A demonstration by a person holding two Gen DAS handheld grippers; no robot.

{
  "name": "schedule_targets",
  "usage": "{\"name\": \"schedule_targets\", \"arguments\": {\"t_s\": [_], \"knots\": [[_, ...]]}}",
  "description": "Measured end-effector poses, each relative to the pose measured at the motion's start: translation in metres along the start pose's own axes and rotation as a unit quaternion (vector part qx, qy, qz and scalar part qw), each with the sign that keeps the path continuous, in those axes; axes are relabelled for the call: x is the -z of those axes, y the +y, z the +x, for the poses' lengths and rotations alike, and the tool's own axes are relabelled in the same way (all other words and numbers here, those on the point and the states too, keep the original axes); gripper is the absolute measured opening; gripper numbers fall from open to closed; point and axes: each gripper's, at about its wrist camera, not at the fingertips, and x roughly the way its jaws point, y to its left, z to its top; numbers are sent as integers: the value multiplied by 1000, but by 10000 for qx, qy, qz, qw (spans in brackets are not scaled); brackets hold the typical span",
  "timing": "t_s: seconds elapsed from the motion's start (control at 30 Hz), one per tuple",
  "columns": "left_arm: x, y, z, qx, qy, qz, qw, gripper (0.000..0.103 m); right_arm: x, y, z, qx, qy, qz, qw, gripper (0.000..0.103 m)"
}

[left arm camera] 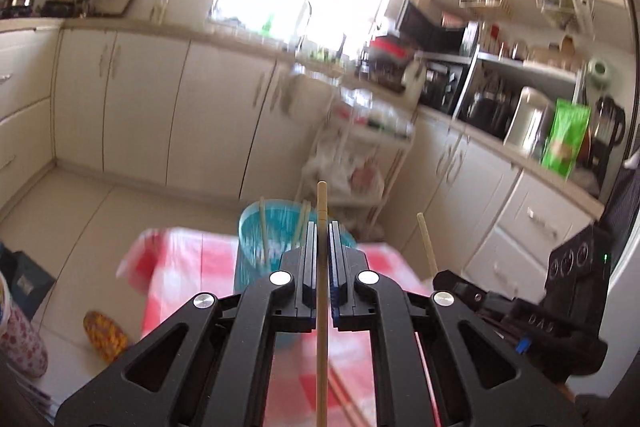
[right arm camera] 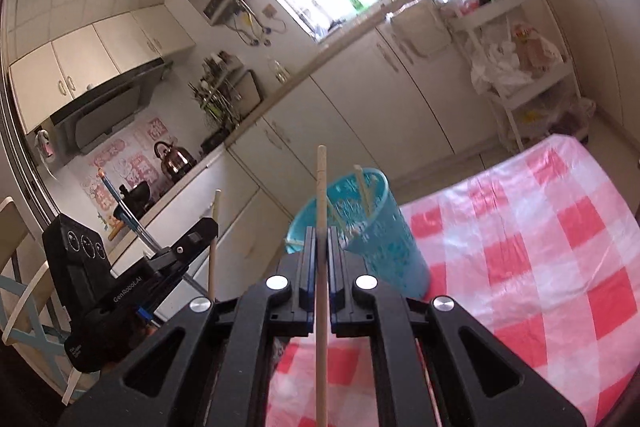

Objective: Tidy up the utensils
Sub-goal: 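Lift both held sticks up over the teal basket, then open both grippers above the basket to drop the sticks in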

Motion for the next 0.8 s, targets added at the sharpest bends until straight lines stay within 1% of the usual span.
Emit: {"name": "schedule_targets", "arguments": {"t_s": [0.07,0.13,0.23,0.33,0.4,0.53,0.7,0.8], "knots": [[-21,-3,3,10,-357,4,9994,5,-16,13,8,-22,-323,-98,9994,6],[-36,-5,8,-13,-619,15,9981,5,-34,21,17,27,-673,-183,9976,6],[-58,-4,22,-78,-874,-44,9961,5,-55,29,36,147,-982,-229,9948,6],[-70,2,34,-175,-1063,-180,9940,5,-69,34,55,269,-1216,-313,9917,6],[-75,7,45,-267,-1190,-312,9920,5,-76,36,68,321,-1320,-356,9901,6],[-79,19,64,-398,-1366,-577,9881,5,-78,34,85,453,-1436,-479,9874,6],[-71,28,85,-564,-1507,-811,9836,5,-71,27,105,587,-1391,-662,9863,6],[-63,30,97,-633,-1502,-836,9831,5,-63,22,116,665,-1320,-775,9860,6]]}}
